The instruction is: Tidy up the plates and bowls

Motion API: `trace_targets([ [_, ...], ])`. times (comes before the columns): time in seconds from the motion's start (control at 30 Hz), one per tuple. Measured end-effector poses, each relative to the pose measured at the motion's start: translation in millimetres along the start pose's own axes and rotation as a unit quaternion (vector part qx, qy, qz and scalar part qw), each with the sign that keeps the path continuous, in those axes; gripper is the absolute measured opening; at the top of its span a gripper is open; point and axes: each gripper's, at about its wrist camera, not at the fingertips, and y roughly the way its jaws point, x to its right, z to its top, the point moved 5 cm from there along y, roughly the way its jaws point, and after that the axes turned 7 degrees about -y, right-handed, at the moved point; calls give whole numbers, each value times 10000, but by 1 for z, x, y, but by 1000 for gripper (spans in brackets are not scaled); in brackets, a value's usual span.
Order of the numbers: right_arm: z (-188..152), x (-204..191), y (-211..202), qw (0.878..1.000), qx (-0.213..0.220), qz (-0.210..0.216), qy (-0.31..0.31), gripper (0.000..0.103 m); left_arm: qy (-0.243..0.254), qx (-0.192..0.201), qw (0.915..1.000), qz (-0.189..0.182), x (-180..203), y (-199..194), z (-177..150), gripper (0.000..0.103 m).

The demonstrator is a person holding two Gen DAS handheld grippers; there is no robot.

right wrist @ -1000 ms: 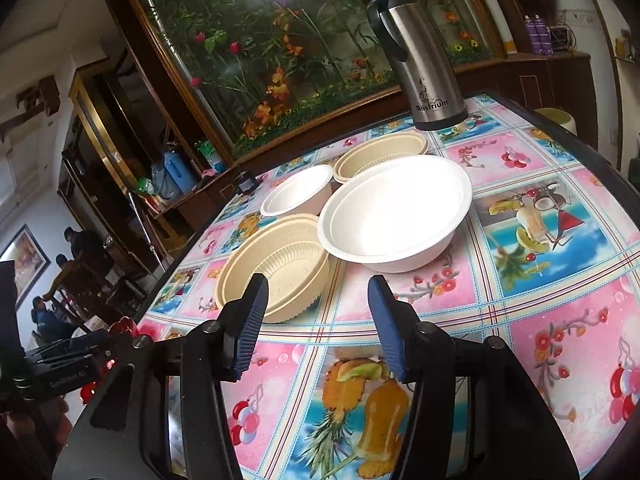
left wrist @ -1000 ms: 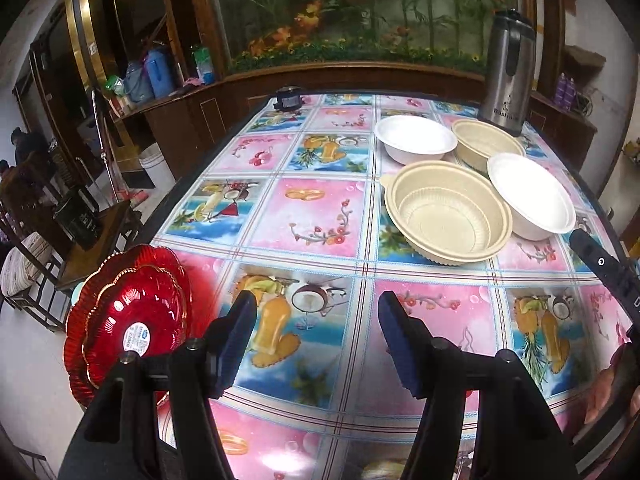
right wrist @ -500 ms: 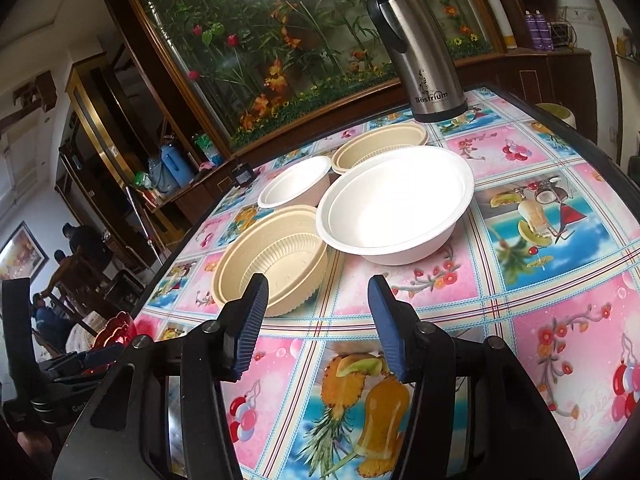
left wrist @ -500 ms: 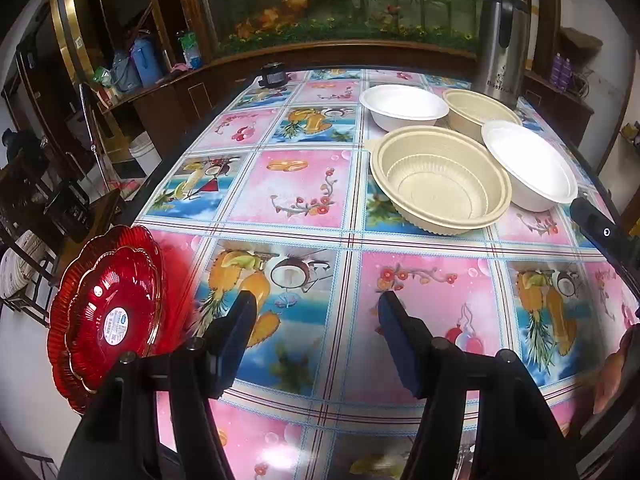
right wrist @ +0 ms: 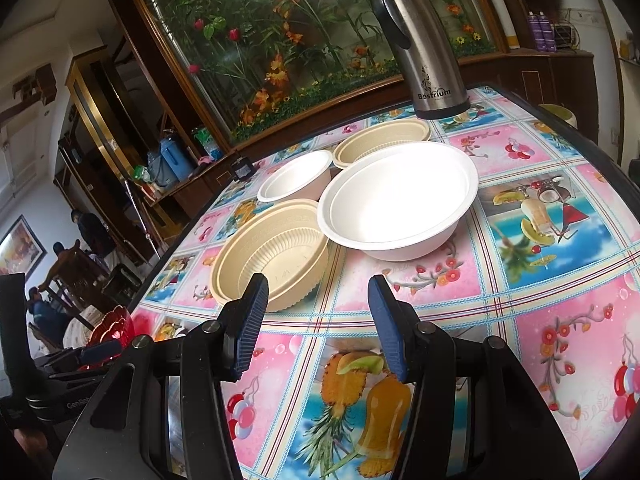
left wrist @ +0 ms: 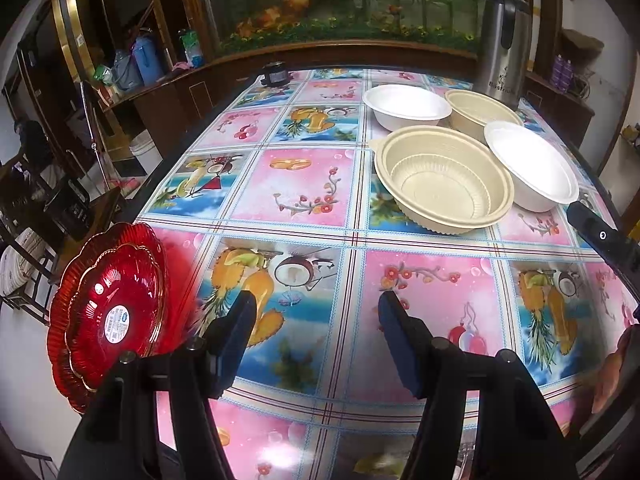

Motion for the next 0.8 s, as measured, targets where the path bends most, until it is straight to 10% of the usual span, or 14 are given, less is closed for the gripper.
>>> trace_targets([
  [0.8, -3, -1, 4, 10000, -76, -25, -29, 52, -26, -91, 10000, -20, -3, 5, -2, 64],
])
